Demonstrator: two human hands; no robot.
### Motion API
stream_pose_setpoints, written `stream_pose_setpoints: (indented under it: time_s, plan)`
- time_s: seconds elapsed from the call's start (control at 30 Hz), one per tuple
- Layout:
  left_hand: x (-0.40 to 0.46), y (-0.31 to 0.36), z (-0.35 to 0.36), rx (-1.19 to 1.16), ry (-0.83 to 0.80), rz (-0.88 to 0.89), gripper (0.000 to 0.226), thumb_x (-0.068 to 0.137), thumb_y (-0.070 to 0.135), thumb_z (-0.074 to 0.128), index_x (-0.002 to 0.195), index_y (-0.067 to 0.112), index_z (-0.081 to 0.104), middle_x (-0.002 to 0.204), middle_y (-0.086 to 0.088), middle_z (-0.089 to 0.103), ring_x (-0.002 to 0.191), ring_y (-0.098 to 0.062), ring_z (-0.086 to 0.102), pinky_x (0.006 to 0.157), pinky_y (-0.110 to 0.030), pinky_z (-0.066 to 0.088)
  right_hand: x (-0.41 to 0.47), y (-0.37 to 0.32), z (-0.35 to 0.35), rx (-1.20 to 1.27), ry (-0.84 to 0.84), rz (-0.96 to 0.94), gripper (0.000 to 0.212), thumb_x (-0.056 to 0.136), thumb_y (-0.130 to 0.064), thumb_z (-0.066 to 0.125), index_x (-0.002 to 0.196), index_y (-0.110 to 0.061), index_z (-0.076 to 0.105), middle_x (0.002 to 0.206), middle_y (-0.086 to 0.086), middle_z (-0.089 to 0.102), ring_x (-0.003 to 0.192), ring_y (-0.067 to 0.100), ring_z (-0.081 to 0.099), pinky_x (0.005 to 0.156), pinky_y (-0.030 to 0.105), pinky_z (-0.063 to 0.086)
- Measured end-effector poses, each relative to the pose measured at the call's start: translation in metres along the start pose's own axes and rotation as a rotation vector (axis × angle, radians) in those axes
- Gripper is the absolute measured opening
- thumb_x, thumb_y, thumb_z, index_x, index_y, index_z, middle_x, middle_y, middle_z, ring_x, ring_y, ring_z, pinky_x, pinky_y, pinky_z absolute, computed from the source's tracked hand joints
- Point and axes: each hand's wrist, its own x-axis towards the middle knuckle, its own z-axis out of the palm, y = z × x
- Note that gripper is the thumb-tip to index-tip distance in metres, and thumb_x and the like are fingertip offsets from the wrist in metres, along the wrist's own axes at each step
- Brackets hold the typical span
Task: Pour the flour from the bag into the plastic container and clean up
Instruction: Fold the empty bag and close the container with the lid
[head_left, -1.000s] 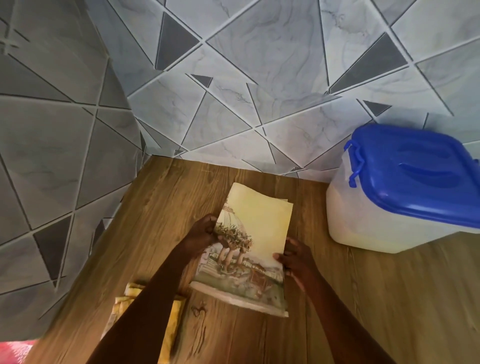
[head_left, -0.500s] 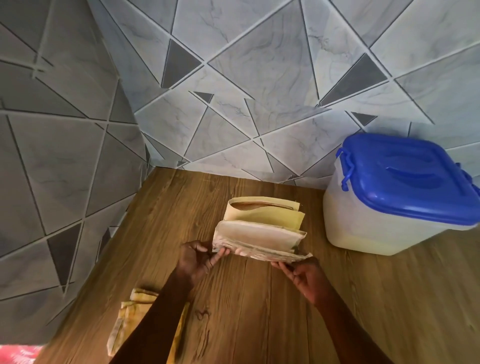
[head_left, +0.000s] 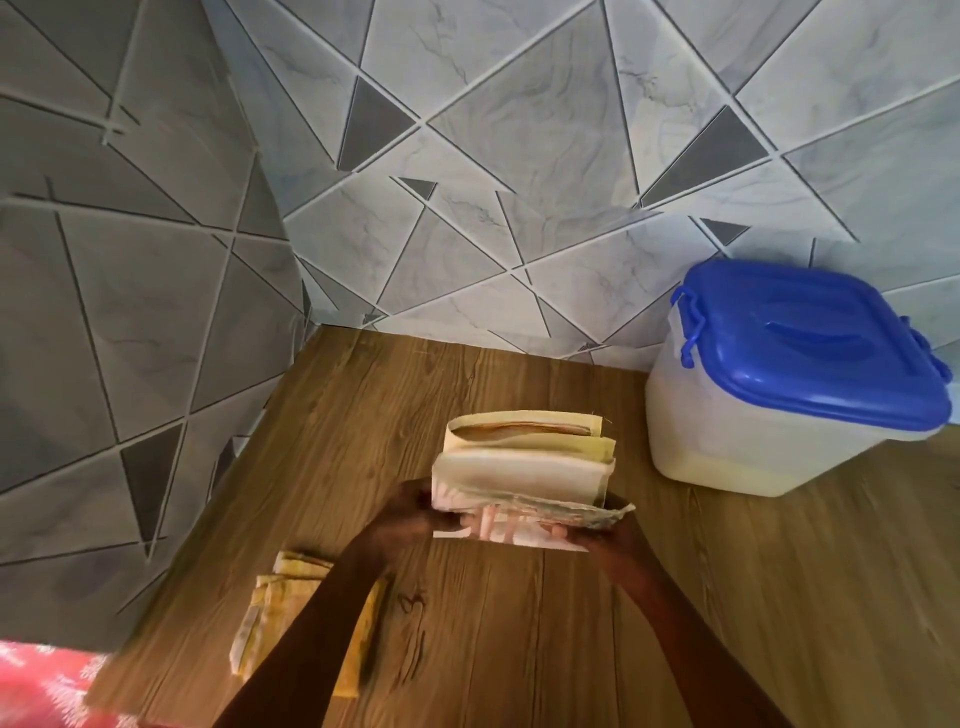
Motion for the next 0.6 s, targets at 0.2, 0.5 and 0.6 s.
stream_pose_setpoints:
  time_s: [0.2,0.5,0.6]
  plan:
    - [-0.032,0.028,0.019,-0.031,-0.057,0.139,0.059,0.079,-0.005,0.080,0.133,0.002,0.056,0.124,-0.015,0.070,0.119,-0.032,0.066,0.099,-0.046,0.055,-0.014,-0.007,-0.015,-0.042,-0.149,-0.027,0.048,0.072,-0.006,0.088,0.110,-0.028,0.067,0.105,-0.017,0.076,0.103,0.009,0.072,0.077,0.021,0.059]
    - [-0.114,0.019,0.055,-0.074,0.132,0.235,0.046,0.086,-0.005,0.072,0.127,0.008,0.057,0.124,-0.007,0.071,0.115,-0.024,0.068,0.089,-0.030,0.059,-0.021,-0.025,-0.039,0.246,-0.501,0.065,0.065,0.072,-0.005,0.081,0.132,-0.011,0.056,0.126,0.012,0.070,0.119,0.029,0.066,0.095,0.047,0.057]
    - [-0.147,-0.001,0.068,-0.067,0.246,0.233,0.038,0.087,0.001,0.071,0.122,0.008,0.060,0.121,-0.007,0.072,0.114,-0.025,0.069,0.091,-0.036,0.060,-0.032,-0.020,-0.030,0.298,-0.602,0.088,0.060,0.074,0.001,0.079,0.130,-0.011,0.059,0.126,0.015,0.070,0.117,0.031,0.067,0.086,0.042,0.060]
